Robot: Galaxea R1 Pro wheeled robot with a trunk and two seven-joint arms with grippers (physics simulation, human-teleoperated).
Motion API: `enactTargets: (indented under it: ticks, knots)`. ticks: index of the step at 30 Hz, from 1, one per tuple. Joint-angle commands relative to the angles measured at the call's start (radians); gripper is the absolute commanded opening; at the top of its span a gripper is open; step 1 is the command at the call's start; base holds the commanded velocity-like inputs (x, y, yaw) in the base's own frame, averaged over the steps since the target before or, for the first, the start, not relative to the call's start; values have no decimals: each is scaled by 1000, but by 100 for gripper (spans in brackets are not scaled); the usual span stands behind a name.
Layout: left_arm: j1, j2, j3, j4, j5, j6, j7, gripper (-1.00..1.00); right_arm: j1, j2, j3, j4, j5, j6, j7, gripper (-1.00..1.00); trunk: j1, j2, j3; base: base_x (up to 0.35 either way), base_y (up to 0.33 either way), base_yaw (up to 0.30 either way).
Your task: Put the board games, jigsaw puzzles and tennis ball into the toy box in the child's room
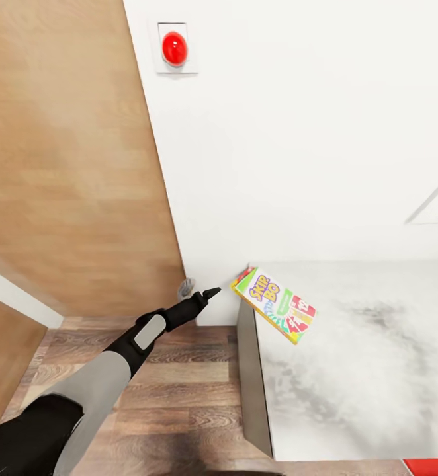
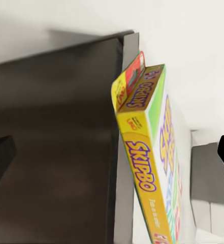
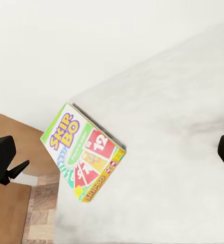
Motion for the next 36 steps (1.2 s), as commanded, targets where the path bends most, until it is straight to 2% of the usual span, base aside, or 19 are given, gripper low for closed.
enactTargets:
  ticks: [1, 16, 36]
  knots:
    - [-1, 0, -4, 1, 10, 5, -1, 100, -1, 0, -1, 0, 5, 4, 6, 100, 1, -2, -1, 0, 0, -199]
    - [-3, 1, -5, 1, 10, 4, -4, 100, -1, 0, -1, 0, 5, 4, 6, 100, 1, -2, -2, 0, 0, -198]
    - [-3, 3, -3, 2, 9, 2, -7, 100, -1, 1, -1, 0, 5, 4, 10, 100, 1, -2, -2, 0, 0, -30]
